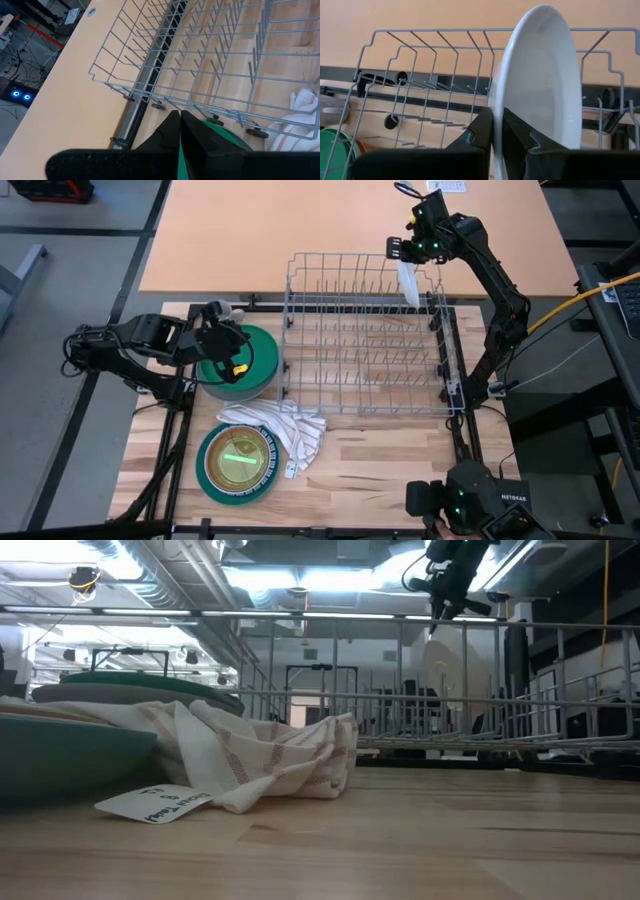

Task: Sort dishes
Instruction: Put the white plate into the dish rack

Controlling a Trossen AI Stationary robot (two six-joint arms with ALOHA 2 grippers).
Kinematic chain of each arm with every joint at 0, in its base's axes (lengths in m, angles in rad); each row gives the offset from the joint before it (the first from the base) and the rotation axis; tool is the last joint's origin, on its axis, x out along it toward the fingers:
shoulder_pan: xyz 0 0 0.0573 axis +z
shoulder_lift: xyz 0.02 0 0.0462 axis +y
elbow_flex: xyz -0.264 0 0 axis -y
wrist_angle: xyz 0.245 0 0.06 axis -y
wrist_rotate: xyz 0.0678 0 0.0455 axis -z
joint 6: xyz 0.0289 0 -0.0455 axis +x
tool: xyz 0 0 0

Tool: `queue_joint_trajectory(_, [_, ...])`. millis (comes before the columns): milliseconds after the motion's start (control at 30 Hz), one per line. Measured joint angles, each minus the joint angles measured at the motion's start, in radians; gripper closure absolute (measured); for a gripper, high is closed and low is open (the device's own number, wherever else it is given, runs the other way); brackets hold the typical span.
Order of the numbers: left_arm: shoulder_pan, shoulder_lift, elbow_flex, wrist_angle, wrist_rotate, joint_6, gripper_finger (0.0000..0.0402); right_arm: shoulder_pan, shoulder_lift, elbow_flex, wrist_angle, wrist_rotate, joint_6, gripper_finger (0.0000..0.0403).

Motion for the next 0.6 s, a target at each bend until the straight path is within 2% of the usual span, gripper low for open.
queue_joint_trajectory(600, [0.000,0.000,0.000,0.000,0.000,0.000,0.0396,0.000,0.006,-0.004,-0.091,0.012,-0.232,0.0366])
